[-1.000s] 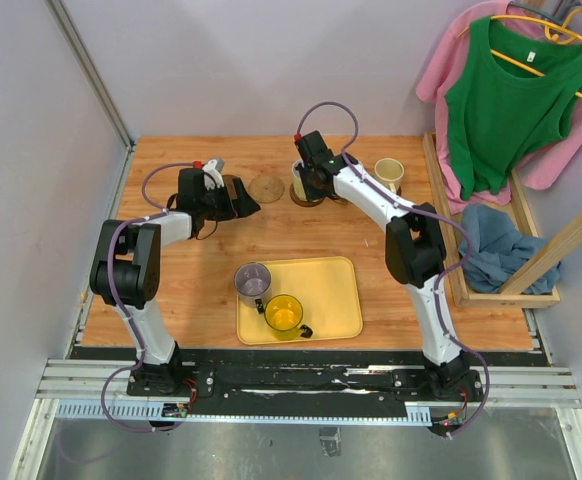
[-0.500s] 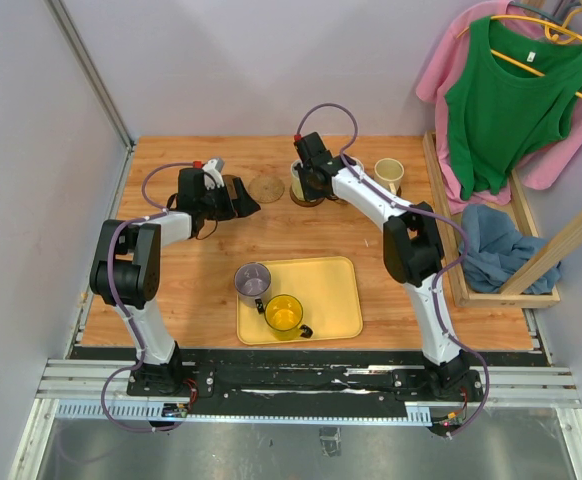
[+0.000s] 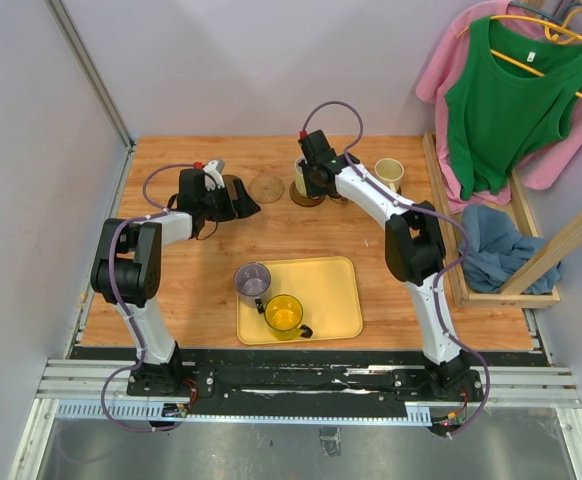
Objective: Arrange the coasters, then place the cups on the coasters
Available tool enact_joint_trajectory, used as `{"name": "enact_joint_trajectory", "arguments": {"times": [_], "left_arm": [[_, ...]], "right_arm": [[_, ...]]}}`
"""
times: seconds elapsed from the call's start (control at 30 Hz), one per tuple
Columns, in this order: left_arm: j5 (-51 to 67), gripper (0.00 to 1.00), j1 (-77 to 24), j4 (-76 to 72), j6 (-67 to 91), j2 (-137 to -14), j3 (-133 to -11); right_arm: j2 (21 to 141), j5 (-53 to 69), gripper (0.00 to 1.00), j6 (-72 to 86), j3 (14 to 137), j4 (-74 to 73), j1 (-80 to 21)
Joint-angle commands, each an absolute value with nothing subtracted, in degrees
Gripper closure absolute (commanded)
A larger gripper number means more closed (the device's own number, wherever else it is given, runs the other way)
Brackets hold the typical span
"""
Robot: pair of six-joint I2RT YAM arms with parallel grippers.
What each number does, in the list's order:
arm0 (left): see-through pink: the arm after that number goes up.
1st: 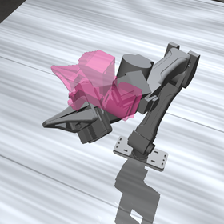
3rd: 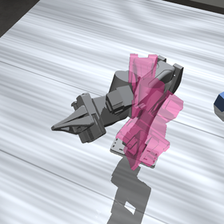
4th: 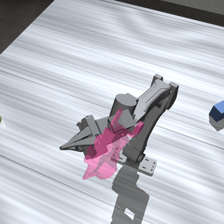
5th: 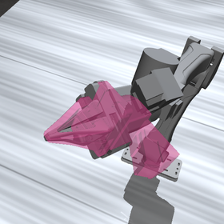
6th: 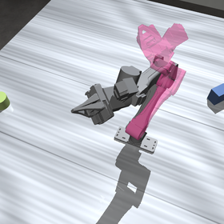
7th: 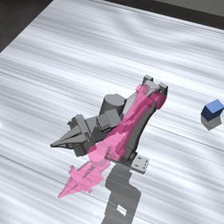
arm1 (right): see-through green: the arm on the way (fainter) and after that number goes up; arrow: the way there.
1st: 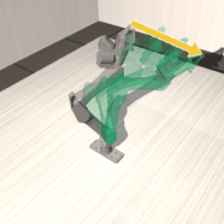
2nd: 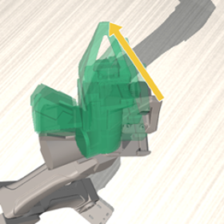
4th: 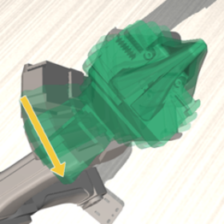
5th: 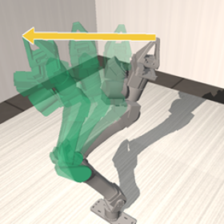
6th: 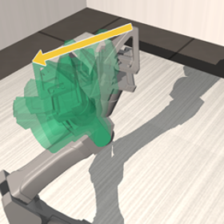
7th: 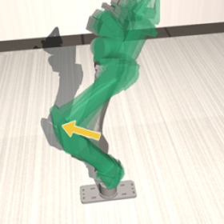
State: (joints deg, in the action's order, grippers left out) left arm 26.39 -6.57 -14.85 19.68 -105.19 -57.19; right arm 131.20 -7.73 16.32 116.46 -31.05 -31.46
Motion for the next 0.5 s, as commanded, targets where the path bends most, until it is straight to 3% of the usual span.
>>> {"name": "enact_joint_trajectory", "arguments": {"times": [0.0,0.47], "left_arm": [[26.28,0.00,-6.86,-15.42,18.98,-105.91,-58.60],[26.45,0.00,-6.85,-15.44,19.12,-105.89,-58.61]], "right_arm": [[130.41,-9.41,0.98,17.20,116.69,-27.03,-30.72],[130.23,-7.82,0.94,17.47,116.33,-27.53,-30.59]]}}
